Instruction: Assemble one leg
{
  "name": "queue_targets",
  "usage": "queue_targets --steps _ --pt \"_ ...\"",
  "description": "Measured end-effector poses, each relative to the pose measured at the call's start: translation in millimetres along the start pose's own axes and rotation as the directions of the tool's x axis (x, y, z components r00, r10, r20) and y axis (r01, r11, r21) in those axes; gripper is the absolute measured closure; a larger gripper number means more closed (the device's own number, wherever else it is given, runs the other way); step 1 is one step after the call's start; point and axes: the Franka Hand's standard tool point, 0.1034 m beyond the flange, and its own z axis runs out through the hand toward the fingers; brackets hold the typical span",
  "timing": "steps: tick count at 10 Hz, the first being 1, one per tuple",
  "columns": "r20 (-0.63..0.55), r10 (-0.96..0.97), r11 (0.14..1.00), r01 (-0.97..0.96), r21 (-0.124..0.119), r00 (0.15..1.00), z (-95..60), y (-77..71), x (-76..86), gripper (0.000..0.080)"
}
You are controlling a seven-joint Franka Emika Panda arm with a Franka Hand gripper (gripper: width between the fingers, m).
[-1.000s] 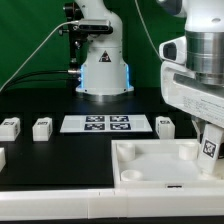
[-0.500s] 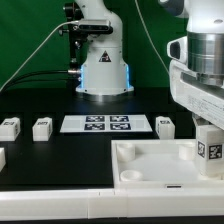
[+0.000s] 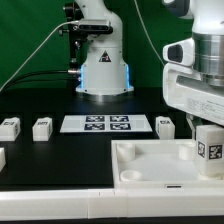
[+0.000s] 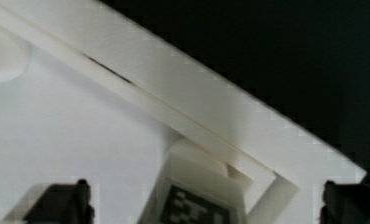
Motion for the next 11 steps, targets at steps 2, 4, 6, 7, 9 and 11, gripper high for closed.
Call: queue_targets --steps 2,4,6,7,9,11 --pt "0.001 -0.210 0.978 0.210 -0.007 0.978 2.6 2.7 -0.3 0.0150" --pt "0.001 -0.470 0.883 0.470 -0.011 0.883 2.4 3.7 1.4 0.0150" --pt "-0.001 -0.698 0.716 0.698 -0.009 0.716 -3.2 6.9 9.7 0.0150" --pt "-0.002 -0.775 0.632 0.775 -0.007 0.632 -8.7 8.2 13.7 0.0150" --pt "-0.004 -0.892 0.452 0.892 -0.018 0.452 -11.8 10.3 19.4 0.0150" --pt "-0.001 -0.941 0.338 0.941 -0.020 0.338 -10.6 12.7 22.6 0.0150"
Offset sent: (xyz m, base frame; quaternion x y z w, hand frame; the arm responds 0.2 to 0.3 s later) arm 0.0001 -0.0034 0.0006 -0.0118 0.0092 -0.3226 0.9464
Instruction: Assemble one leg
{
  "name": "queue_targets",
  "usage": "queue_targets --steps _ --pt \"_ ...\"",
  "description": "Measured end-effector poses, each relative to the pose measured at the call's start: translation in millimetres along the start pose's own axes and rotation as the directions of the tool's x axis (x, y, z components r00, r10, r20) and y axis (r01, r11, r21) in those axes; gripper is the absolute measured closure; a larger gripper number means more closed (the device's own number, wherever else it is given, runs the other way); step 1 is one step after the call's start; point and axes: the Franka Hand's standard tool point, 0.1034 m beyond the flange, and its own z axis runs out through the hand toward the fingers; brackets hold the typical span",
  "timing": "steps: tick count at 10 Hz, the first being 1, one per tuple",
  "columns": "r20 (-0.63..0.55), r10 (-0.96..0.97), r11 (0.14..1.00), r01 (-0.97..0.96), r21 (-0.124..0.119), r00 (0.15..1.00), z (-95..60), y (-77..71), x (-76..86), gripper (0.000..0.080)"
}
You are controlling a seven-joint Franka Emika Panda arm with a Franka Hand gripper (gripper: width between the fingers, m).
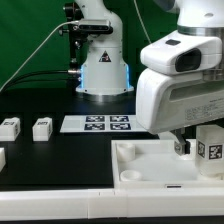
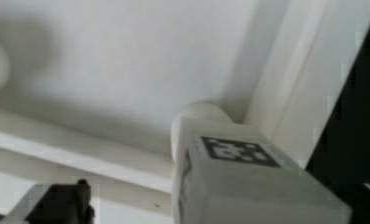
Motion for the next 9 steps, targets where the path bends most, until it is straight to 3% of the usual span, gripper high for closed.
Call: queue_targets --steps 2,3,4,5,9 --pt "0.003 0.025 1.000 -0.025 0.001 1.000 1.7 -0.1 -0.9 0.0174" --pt "0.003 0.025 1.000 -0.025 0.001 1.000 1.7 0.0 -0.9 0.0346" --pt "0.003 0.025 1.000 -0.025 0.001 1.000 1.7 0.0 -0.9 0.0346" --pt "0.003 0.025 1.000 -0.025 0.001 1.000 1.8 0.0 -1.0 0.0510" --pt "0.003 0.084 0.997 -0.084 0.002 0.997 1.9 -0.2 -0.9 0.0509"
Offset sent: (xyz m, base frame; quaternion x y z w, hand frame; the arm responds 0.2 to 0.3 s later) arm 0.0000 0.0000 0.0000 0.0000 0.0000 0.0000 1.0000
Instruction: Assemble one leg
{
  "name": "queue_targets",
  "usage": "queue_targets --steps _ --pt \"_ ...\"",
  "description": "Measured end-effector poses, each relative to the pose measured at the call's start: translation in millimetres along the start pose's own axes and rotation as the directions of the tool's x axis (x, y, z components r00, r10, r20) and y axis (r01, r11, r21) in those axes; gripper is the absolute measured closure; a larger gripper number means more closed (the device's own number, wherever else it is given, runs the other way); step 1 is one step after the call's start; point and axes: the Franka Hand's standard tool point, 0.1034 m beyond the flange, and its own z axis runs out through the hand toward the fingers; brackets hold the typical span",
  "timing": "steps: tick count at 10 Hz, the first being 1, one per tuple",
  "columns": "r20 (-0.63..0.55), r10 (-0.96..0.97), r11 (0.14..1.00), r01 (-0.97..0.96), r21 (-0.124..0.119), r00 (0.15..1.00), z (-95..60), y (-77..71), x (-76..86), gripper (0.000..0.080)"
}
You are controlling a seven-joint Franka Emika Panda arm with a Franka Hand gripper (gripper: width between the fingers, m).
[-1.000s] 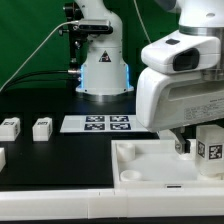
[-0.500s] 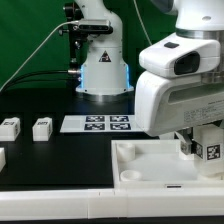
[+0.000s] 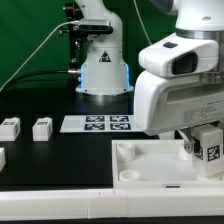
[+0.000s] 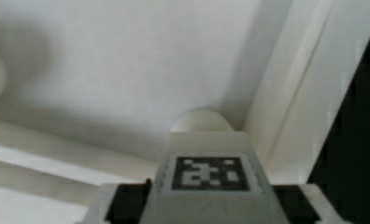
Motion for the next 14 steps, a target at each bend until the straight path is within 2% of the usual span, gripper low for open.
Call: queue_targets --steps 2,5,8,9,10,11,13,14 --pt "0.001 0.255 0.967 -0.255 0.007 0.967 0.3 -1.7 0.2 0.0509" --pt "0.004 0.612 0.791 -0.612 0.011 0.791 0.9 -7.1 0.6 0.0508" --pt "0.013 0.897 0.441 -0.898 0.008 0.441 3.1 -11.4 0.5 0.0508" --pt "0.016 0.938 0.346 -0.938 0.010 0.346 3.5 -12.4 0.8 0.0508" --pt "0.024 0.981 0.190 -0.982 0.015 0.191 3.9 -13.8 1.5 0.0508" --pt "0.031 0.997 0.070 -0.997 0.016 0.070 4.0 -14.9 2.0 0.0508" --pt "0.035 0.993 -0.114 -0.993 0.011 -0.114 4.2 -16.2 2.1 0.0508" --pt "0.035 0.988 -0.154 -0.988 0.009 -0.153 4.3 -16.2 2.1 0.0508"
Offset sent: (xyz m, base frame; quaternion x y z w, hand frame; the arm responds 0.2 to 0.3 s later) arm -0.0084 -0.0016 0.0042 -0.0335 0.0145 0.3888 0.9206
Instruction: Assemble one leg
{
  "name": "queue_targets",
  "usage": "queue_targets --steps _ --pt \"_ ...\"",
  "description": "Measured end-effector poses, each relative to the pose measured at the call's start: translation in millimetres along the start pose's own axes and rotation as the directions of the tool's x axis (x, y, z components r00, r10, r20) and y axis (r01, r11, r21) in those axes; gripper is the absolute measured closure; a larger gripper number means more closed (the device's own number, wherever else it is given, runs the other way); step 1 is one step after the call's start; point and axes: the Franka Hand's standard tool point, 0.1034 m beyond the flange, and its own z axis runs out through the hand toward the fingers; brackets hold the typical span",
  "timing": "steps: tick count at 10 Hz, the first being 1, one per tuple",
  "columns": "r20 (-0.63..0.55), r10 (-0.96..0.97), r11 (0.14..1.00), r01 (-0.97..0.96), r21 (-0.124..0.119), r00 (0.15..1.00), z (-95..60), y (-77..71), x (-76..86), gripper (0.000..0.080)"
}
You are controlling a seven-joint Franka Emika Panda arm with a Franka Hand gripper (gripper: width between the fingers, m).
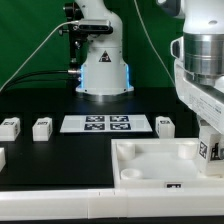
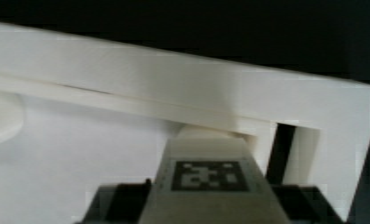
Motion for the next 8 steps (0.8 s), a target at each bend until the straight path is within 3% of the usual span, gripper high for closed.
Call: queue_targets --steps 1,3,5,6,7,8 --pt "0.000 0.054 0.999 -0.054 0.000 0.999 0.0 0.0 -0.2 0.0508" --pt "0.000 -0.023 1.000 0.023 0.000 1.000 0.2 0.1 -0.3 0.0508" --pt "0.000 -0.123 0.992 0.123 -0.003 0.992 0.5 0.7 -1.3 0.0247" --pt "-0.001 -0.261 0.965 0.261 -0.007 0.965 0.4 1.1 -1.0 0.0247" --pt "-0.001 -0.405 0.914 0.405 -0.008 0.914 0.4 1.1 -0.9 0.0168" --pt "0.000 -0.519 0.854 0.519 -0.007 0.855 0.3 1.0 -0.9 0.0155"
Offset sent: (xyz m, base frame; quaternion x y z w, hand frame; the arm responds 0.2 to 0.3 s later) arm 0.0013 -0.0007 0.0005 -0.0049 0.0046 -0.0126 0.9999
